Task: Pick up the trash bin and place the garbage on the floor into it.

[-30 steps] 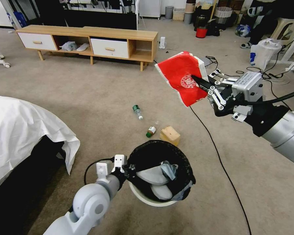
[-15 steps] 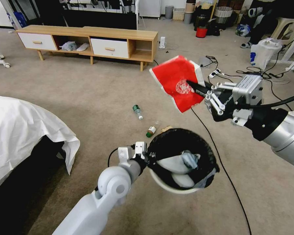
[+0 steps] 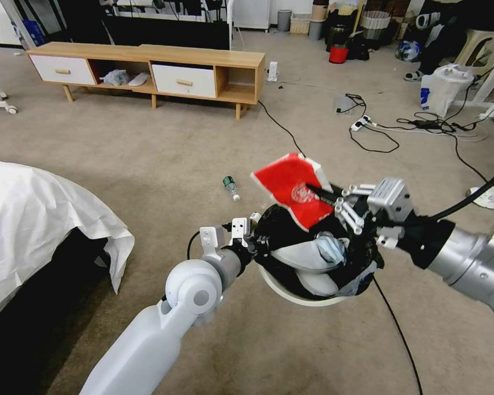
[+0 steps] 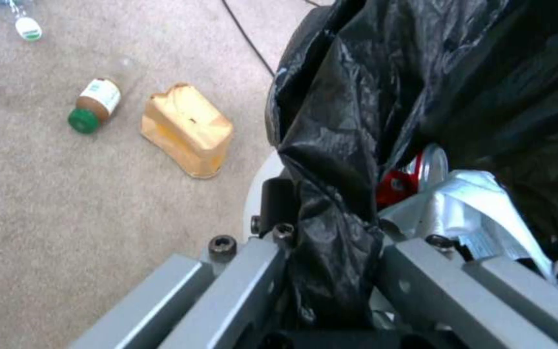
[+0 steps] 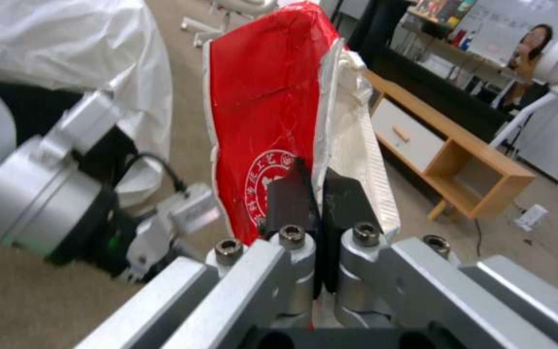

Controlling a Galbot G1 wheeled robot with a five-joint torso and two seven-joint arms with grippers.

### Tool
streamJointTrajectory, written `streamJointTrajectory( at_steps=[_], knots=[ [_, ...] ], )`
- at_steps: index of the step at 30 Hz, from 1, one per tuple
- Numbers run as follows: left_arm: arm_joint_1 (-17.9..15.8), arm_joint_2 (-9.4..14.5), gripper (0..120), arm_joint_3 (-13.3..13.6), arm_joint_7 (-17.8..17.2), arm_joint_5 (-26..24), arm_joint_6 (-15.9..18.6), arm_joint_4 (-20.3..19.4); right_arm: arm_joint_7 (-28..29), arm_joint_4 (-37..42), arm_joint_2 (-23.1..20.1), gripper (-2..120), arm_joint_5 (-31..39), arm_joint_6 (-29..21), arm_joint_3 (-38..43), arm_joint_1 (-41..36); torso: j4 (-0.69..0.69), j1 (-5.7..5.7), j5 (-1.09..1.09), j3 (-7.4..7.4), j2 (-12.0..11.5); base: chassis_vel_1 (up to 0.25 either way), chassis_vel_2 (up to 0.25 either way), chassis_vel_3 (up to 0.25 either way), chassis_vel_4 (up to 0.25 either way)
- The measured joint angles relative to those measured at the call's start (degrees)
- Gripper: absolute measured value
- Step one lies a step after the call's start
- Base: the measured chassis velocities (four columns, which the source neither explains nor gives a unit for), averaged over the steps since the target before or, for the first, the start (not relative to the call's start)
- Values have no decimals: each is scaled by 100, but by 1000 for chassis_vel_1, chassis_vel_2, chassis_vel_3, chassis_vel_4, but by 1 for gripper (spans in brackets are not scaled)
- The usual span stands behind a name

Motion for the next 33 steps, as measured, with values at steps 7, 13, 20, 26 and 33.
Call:
streamJointTrajectory(
  at_steps=[7, 13, 20, 26, 33],
  knots=[
    [-18, 166, 0, -48, -34, -122, -23, -182, -196, -1, 53, 0, -385, 5, -65, -333, 0, 0, 0, 0, 0, 0, 0, 0, 0],
    [14, 240, 0, -67, -101, -250, -33, -384, -328, -2, 120, 0, -721, 26, -95, -549, 0, 0, 0, 0, 0, 0, 0, 0, 0],
    [139, 359, 0, -91, -192, -302, -17, -581, -464, -2, 147, 0, -1077, 87, -131, -654, 0, 0, 0, 0, 0, 0, 0, 0, 0],
    [288, 441, 0, -151, -239, -360, 48, -722, -511, -98, 191, 0, -1287, 141, -164, -705, 0, 0, -1, 0, 0, 0, 0, 0, 0],
    [514, 520, 0, -209, -343, -360, 98, -841, -553, -363, 247, 0, -1374, 209, -179, -603, 0, 0, 0, -1, 0, 0, 0, 0, 0]
  ],
)
